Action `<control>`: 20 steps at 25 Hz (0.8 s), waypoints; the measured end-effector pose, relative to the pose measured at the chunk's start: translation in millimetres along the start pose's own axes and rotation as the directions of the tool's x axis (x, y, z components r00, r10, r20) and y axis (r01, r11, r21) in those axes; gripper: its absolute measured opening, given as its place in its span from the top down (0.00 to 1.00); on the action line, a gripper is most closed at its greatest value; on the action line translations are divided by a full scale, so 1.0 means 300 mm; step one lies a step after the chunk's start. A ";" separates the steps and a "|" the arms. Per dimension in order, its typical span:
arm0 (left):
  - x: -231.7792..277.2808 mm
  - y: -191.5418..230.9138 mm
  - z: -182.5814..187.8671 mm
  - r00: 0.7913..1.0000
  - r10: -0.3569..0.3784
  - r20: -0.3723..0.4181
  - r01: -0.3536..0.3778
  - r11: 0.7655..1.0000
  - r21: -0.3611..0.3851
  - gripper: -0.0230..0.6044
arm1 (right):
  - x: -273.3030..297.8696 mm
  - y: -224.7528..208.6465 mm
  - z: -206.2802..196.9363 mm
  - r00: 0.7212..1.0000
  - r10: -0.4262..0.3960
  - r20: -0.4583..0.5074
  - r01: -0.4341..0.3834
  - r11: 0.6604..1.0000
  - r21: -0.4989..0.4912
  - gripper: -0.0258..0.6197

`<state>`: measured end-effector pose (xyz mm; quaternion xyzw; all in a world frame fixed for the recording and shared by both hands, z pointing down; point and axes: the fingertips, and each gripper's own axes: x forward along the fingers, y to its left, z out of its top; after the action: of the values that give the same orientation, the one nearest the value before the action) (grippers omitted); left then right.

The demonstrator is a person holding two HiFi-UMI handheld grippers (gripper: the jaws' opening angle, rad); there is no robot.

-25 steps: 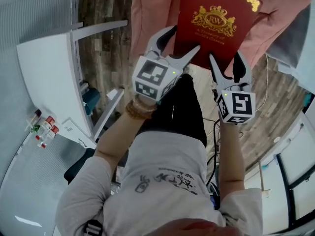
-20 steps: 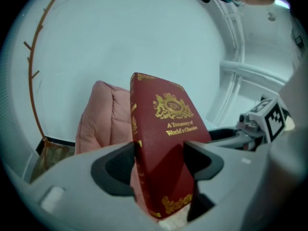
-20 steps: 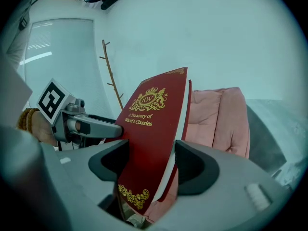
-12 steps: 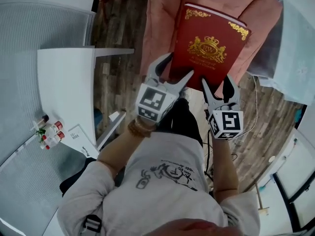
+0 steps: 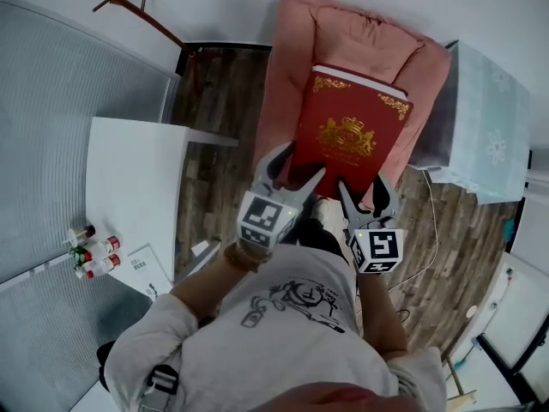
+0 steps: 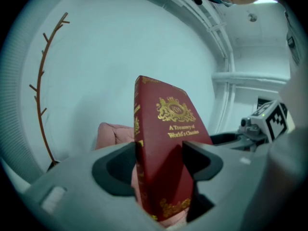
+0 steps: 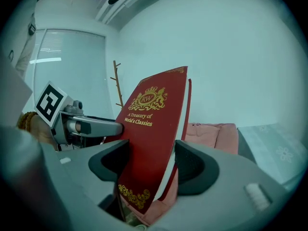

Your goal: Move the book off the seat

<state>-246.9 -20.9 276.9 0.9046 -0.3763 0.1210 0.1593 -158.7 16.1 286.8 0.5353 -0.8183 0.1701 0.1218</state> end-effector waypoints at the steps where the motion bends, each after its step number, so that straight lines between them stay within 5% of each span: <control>1: -0.023 -0.007 0.021 1.000 0.002 0.008 -0.002 1.000 0.009 0.48 | -0.016 0.015 0.019 1.000 0.001 0.008 -0.001 1.000 -0.001 0.49; 10: -0.166 -0.075 0.169 0.996 -0.014 0.085 0.013 1.000 0.009 0.50 | -0.143 0.103 0.159 0.998 0.000 0.064 0.004 0.998 -0.064 0.49; 20: -0.176 -0.135 0.180 0.991 -0.093 0.092 0.089 0.995 0.050 0.50 | -0.217 0.107 0.152 0.992 -0.084 0.099 0.089 0.995 -0.045 0.49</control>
<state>-248.8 19.3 201.3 0.9290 -0.3388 0.0794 0.1258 -163.0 63.6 215.7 0.5747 -0.8033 0.1184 0.1022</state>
